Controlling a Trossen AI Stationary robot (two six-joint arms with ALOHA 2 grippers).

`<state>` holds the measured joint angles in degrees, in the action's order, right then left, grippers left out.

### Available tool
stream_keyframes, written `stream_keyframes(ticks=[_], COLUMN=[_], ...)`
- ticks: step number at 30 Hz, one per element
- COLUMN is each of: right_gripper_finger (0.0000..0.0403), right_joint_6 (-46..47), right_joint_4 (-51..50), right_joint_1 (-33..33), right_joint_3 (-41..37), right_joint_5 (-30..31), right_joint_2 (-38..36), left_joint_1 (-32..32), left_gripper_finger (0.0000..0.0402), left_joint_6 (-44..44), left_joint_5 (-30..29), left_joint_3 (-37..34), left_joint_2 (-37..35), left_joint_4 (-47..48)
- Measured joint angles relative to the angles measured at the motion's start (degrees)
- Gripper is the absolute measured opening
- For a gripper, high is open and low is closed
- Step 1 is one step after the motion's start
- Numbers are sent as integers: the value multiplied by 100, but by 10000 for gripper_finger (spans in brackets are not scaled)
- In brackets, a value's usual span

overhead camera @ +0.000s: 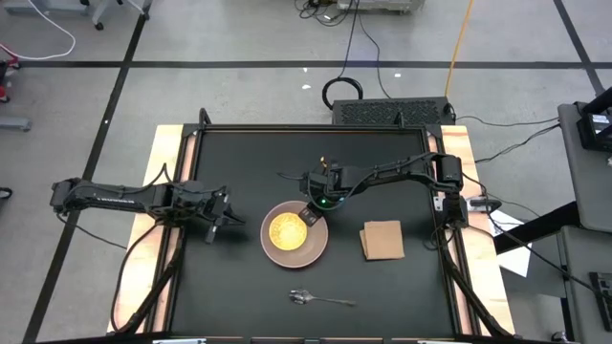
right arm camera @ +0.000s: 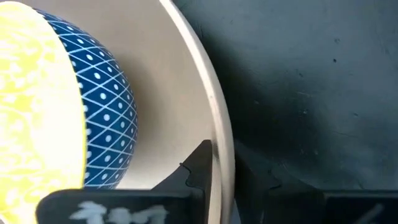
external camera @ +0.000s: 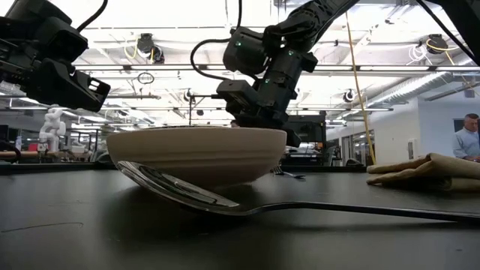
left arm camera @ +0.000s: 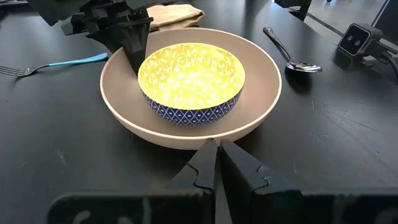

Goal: Set table place
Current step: Adjust the brown plate

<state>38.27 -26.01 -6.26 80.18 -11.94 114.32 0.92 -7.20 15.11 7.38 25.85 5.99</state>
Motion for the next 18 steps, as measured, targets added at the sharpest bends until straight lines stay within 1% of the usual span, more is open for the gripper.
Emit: stream_keyframes(ticks=[8,18], right_gripper_finger=[70,73], right_joint_6=[-92,-376], right_joint_4=[7,-3], right_joint_1=[0,0], right_joint_3=[-2,-2], right_joint_5=[-4,-7], right_joint_2=[0,-10], left_joint_1=[-1,1], left_gripper_finger=[26,26], left_joint_6=[2,0], left_joint_5=[0,-2], left_joint_3=[0,0], left_joint_2=[0,0], left_joint_4=[8,34])
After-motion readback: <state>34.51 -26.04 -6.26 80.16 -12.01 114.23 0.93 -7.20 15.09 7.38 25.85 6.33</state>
